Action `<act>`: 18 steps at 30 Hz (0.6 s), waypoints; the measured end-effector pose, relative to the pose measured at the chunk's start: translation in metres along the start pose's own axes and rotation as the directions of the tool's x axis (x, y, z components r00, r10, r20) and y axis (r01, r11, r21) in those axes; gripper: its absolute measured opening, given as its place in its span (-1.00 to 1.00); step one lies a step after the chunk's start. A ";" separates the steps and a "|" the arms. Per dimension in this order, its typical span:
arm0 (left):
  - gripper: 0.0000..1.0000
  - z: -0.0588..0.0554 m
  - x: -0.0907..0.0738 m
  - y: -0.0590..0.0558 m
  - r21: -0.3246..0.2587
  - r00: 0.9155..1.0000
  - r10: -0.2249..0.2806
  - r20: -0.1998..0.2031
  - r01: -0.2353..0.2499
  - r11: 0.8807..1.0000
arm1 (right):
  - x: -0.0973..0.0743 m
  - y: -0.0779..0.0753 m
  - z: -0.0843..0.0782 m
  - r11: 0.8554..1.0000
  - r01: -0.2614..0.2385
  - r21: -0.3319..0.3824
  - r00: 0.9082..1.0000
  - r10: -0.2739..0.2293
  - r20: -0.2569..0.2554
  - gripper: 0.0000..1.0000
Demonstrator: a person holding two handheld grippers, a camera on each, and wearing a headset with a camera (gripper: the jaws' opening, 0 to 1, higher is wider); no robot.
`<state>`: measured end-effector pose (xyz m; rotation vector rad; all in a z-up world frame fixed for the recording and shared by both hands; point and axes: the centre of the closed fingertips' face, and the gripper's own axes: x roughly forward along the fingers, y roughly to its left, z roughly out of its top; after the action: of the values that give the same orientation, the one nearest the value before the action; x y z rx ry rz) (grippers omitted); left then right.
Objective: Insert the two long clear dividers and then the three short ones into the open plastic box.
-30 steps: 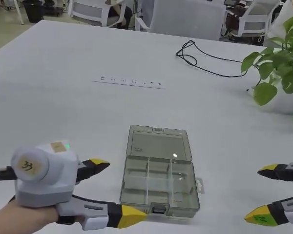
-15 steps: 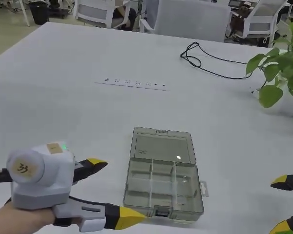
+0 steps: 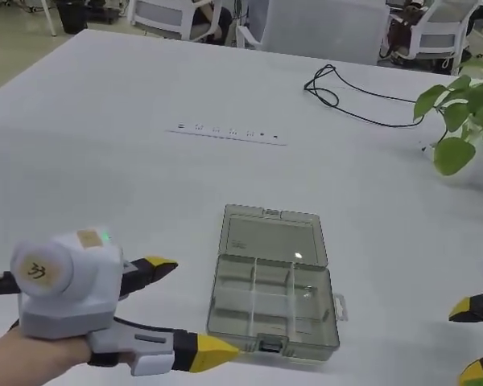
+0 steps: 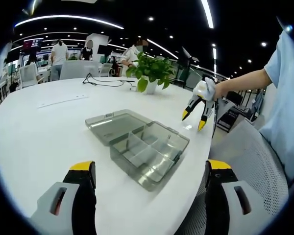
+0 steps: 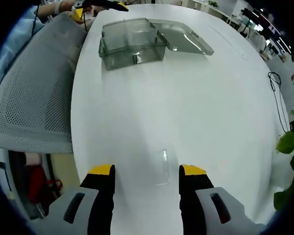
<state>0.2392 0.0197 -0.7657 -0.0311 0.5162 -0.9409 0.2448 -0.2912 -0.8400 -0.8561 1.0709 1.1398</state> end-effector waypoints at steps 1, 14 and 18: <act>0.89 0.000 0.000 0.000 -0.001 1.000 0.000 0.000 0.000 1.000 | 0.000 0.000 0.001 1.000 -0.001 -0.012 1.000 0.001 0.000 0.07; 0.87 -0.001 -0.001 0.001 -0.016 1.000 0.006 0.009 -0.006 1.000 | 0.007 -0.006 -0.008 0.992 -0.032 -0.119 0.996 0.021 -0.090 -0.15; 0.87 -0.001 -0.001 0.001 -0.017 1.000 0.006 0.010 -0.006 1.000 | 0.008 -0.005 -0.010 0.992 -0.036 -0.119 0.995 0.024 -0.099 -0.20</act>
<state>0.2386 0.0210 -0.7663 -0.0497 0.5151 -0.9300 0.2484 -0.2994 -0.8506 -1.0022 1.1057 1.2080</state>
